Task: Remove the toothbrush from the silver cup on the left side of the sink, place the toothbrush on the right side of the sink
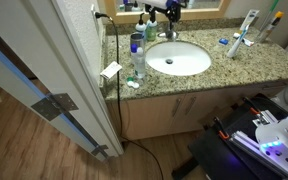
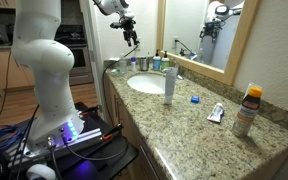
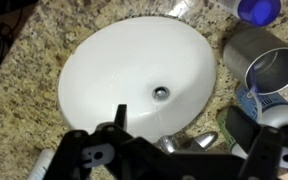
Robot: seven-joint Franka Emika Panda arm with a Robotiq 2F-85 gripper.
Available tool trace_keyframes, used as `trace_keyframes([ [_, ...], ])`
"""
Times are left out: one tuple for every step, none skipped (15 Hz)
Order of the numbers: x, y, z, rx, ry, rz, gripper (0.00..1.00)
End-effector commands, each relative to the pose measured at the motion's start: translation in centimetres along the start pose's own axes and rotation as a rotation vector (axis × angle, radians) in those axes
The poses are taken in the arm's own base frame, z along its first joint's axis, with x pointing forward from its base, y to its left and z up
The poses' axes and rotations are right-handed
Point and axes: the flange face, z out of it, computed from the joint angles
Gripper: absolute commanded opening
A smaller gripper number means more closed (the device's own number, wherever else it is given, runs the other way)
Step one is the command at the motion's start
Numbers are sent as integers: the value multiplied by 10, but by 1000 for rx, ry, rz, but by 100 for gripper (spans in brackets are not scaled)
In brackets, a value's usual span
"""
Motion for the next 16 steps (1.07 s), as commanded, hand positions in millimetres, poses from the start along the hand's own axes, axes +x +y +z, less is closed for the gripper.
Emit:
trace_keyframes([
  [-12, -51, 30, 31, -37, 157, 100],
  [-12, -62, 32, 56, -38, 198, 100],
  [-8, -74, 31, 95, -30, 243, 100],
  [-4, -85, 30, 126, -23, 285, 100],
  [2, -93, 29, 129, -7, 321, 100],
  [4, -93, 26, 101, -15, 321, 100],
  [-1, -80, 31, 104, -22, 287, 100],
  [4, -86, 29, 110, -18, 299, 100],
  [5, -89, 27, 111, -16, 304, 100],
  [6, -90, 26, 113, -15, 307, 100],
  [9, -95, 41, 101, 9, 325, 100],
  [11, -98, 48, 107, 10, 336, 100],
  [15, -102, 54, 114, 3, 341, 100],
  [17, -105, 59, 119, 0, 343, 100],
  [19, -107, 63, 120, 6, 341, 100],
  [21, -109, 68, 111, 7, 348, 100],
])
